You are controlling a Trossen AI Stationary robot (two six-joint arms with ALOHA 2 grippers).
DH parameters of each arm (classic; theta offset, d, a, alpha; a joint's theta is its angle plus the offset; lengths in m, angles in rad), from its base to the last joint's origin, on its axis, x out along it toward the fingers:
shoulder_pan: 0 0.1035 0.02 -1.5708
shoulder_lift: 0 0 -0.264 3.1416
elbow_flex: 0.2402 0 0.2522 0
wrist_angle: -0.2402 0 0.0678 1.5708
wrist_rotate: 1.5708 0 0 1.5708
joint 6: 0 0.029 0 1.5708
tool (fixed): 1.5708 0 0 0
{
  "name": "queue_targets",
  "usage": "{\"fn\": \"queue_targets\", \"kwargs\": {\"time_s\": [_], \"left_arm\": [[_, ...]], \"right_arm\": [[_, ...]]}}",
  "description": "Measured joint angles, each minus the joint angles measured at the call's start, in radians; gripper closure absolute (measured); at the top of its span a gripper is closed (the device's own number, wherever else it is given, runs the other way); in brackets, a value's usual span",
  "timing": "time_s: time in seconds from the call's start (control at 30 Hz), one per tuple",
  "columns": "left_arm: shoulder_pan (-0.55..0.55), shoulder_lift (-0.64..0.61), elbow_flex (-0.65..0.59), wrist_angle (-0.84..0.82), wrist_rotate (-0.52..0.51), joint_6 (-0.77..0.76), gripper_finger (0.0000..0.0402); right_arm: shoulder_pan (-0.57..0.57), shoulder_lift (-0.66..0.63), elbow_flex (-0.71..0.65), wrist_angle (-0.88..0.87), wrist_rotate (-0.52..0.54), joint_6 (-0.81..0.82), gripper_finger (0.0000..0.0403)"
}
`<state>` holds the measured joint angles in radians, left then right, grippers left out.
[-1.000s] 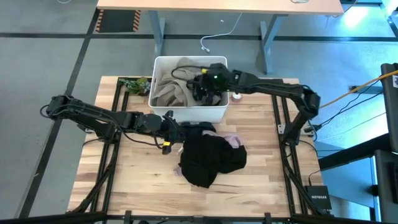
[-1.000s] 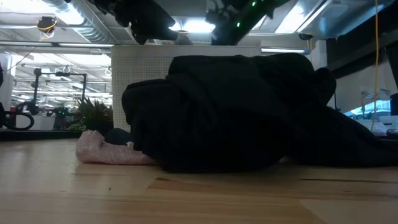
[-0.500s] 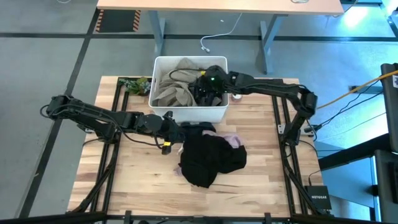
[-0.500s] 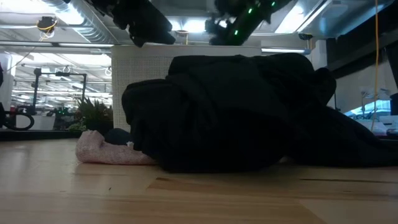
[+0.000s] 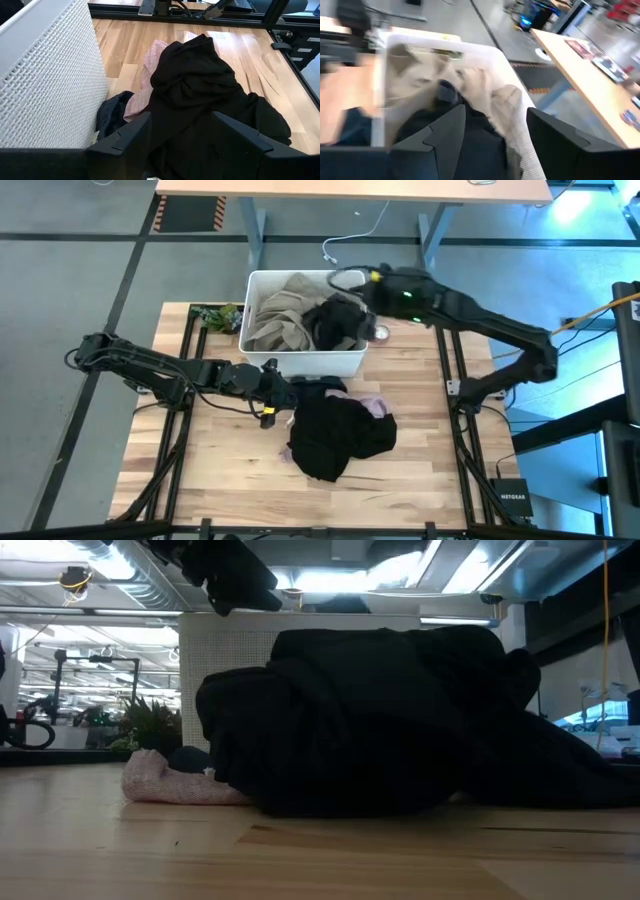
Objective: Sort clothes
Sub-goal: Put the black shirt into the white bin
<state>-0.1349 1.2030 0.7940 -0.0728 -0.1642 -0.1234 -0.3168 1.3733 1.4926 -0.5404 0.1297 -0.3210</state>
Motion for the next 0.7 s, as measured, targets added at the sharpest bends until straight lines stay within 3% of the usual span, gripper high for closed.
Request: {"fn": "queue_targets", "kwargs": {"time_s": [0.23,0.43,0.57,0.7], "left_arm": [[0.0,0.0,0.0,0.001,0.0,0.0,0.0204],[0.0,0.0,0.0,0.001,0.0,0.0,0.0204],[0.0,0.0,0.0,0.001,0.0,-0.01,0.0204],[0.0,0.0,0.0,0.001,0.0,-0.012,0.0204]], "right_arm": [[0.13,-0.154,0.001,-0.177,-0.002,0.061,0.0175],[0.27,-0.183,-0.021,-0.391,-0.086,0.192,0.0175],[0.382,-0.181,-0.154,-0.398,-0.113,0.287,0.0175],[0.481,-0.176,-0.334,-0.291,-0.102,0.337,0.0175]]}}
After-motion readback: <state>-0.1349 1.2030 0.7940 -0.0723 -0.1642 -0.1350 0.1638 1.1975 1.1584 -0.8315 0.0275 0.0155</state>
